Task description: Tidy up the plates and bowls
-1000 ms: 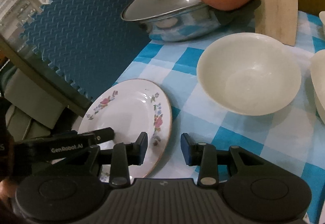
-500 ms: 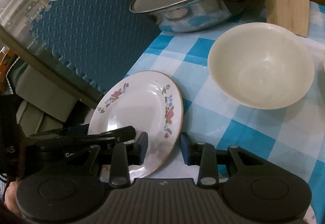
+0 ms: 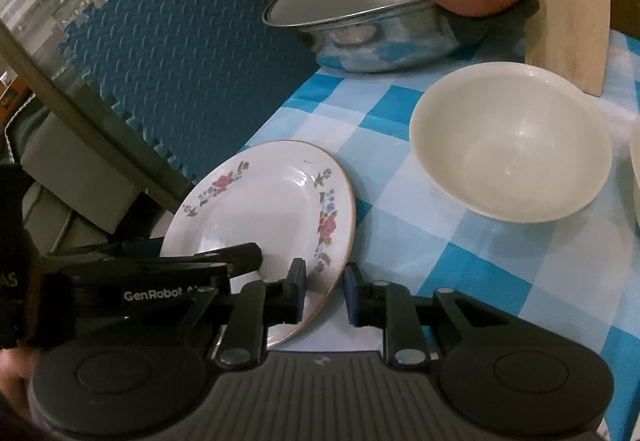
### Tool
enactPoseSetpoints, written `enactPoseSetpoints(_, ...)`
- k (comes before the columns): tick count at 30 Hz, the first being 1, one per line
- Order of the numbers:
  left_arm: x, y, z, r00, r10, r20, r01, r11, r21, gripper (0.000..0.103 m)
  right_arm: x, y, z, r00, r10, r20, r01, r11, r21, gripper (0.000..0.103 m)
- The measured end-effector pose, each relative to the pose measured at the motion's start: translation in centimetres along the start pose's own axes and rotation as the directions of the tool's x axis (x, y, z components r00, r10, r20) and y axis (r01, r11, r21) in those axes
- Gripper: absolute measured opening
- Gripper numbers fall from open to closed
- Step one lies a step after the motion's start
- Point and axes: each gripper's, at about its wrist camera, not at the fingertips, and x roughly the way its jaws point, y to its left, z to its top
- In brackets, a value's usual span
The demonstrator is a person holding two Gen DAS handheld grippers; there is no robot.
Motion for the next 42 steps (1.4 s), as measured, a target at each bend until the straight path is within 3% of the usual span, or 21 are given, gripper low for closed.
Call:
enactPoseSetpoints(12,0.1,0.3,0.4,1.0,-0.013,0.004,0.013,1.0,0.012,0.101,-0.2,-0.3,-0.1,1.0,0.013,0.009,-0.013,1.0,0.008,0.017)
enactPoseSetpoints(19,-0.5,0.2,0.1,0.999,-0.01,0.038,0.009,1.0,0.016,0.09,-0.5,0.1,-0.3,1.0,-0.013,0.019,0.013,1.0,-0.009,0.017)
enactPoseSetpoints(25,-0.5,0.2,-0.1,0.999,-0.023,0.045,0.022,0.999,0.024,0.088,-0.7,-0.1,-0.4,0.999,-0.023,0.022,0.023,1.0,-0.003,0.017)
enactPoseSetpoints(30,-0.2,0.2,0.3,0.998,-0.028,0.06,0.026,0.999,0.028,0.088,-0.8,-1.0,-0.1,1.0,0.008,0.006,-0.008,1.0,0.026,0.017)
enactPoseSetpoints(34,0.6,0.9,0.5,0.998,-0.007,0.066,0.006,1.0,0.012,0.103,-0.8,-1.2,0.0,1.0,-0.002,0.022,0.001,0.999,0.032,0.017)
enactPoseSetpoints(39,0.3,-0.4,0.4,0.998,-0.042,0.041,0.04,0.998,0.058,0.1,-0.8,-0.6,-0.5,0.999,-0.005,0.038,0.005,1.0,0.004,0.019)
enactPoseSetpoints(42,0.1,-0.6,0.1,0.998,-0.025,0.05,0.023,0.999,0.042,0.096,-0.9,-0.4,-0.7,0.999,-0.014,0.047,0.015,1.0,-0.01,0.019)
